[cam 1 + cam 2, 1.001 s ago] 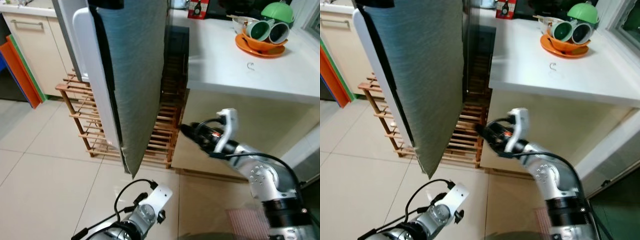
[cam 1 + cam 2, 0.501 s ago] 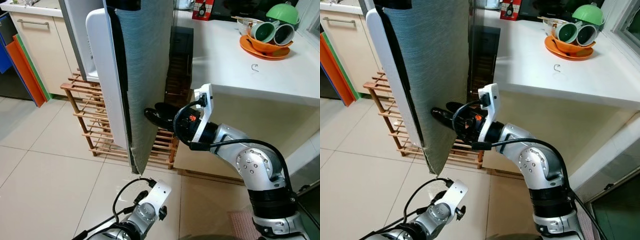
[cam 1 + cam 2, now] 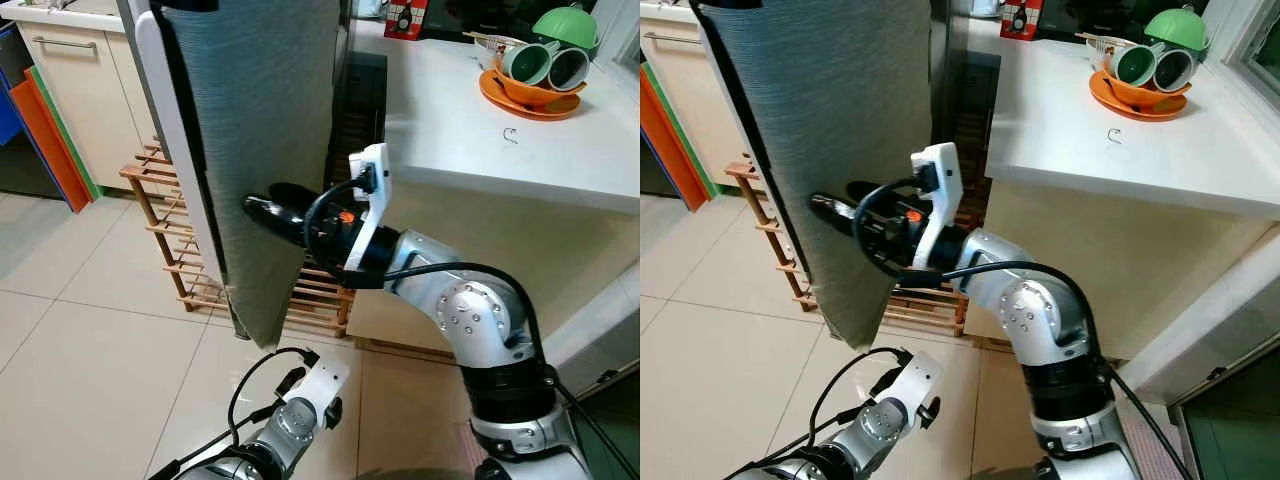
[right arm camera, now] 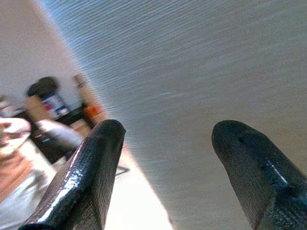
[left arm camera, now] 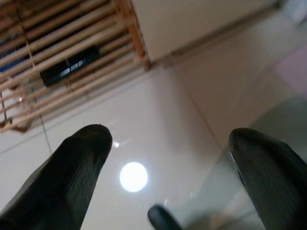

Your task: Restocking fridge

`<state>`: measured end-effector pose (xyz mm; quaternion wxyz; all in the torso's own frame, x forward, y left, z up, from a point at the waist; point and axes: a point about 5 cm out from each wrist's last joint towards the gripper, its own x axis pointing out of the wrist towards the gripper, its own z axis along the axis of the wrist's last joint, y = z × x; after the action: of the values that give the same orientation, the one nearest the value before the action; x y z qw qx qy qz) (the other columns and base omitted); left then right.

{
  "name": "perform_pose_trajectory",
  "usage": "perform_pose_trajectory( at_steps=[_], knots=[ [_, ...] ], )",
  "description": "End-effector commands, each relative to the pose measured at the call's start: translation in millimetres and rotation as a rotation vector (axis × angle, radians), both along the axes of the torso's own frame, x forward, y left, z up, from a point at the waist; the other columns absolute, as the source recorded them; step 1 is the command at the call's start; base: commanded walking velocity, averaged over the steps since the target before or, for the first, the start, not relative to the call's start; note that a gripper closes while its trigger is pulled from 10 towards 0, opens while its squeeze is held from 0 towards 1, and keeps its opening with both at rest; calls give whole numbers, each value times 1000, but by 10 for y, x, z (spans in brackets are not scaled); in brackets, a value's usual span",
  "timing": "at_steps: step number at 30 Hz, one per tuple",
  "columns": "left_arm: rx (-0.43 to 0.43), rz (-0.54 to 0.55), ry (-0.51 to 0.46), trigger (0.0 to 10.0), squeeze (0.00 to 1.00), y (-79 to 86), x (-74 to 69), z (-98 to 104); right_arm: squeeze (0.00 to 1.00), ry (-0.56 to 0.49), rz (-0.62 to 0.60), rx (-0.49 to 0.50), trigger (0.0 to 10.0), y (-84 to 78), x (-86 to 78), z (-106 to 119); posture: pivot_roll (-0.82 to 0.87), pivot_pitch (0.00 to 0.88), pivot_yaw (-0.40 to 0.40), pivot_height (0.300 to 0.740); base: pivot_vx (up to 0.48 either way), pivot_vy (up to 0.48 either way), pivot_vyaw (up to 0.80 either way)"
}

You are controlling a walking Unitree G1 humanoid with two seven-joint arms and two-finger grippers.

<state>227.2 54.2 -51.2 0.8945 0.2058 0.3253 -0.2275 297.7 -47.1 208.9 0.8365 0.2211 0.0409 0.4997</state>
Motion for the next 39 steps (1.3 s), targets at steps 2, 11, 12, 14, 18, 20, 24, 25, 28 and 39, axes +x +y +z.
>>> perform_pose_trajectory(
  at_steps=[2, 11, 12, 14, 18, 20, 24, 25, 28, 39],
  knots=[
    [-186, -1, -480, 10000, 0, 201, 598, 685, 0, 61, -343, -139, 10000, -406, 270, -315, 11, 0, -61, 740, 0, 0, 0],
    [-311, 106, -1050, 10000, 0, 416, 946, 1742, 0, 153, -713, -309, 10000, -1032, 359, -800, 15, 0, -56, 740, 0, 212, 0],
    [-311, 106, -1050, 10000, 0, 416, 946, 1742, 0, 153, -713, -309, 10000, -1032, 359, -800, 15, 0, -56, 740, 0, 480, 0],
    [-292, 84, -1088, 10000, 0, 473, 925, 1817, 0, 166, -731, -311, 10000, -1069, 352, -892, 17, 0, -53, 740, 0, 480, 0],
    [-257, 79, -1076, 10000, 0, 501, 892, 1774, 0, 158, -740, -333, 10000, -1066, 344, -949, 23, 0, -50, 740, 0, 472, 0],
    [-261, 102, -1055, 10000, 0, 517, 870, 1741, 0, 138, -736, -352, 10000, -1045, 336, -977, 25, 0, -50, 740, 0, 223, 0],
    [-266, 161, -1021, 10000, 0, 568, 857, 1702, 0, 128, -731, -354, 10000, -1008, 318, -1009, 30, 0, -50, 740, 0, 0, 0],
    [-266, 185, -1008, 10000, 0, 598, 855, 1691, 0, 122, -735, -350, 10000, -1002, 314, -1016, 32, 0, -51, 740, 0, 0, 0],
    [-259, 226, -987, 10000, 0, 680, 855, 1671, 0, 103, -739, -352, 10000, -993, 301, -1035, 36, 0, -50, 740, 0, 0, 450],
    [-235, 230, -971, 10000, 0, 651, 867, 1696, 0, 78, -751, -351, 10000, -947, 336, -1047, 35, 0, -49, 740, 0, 0, 596]
  ],
)
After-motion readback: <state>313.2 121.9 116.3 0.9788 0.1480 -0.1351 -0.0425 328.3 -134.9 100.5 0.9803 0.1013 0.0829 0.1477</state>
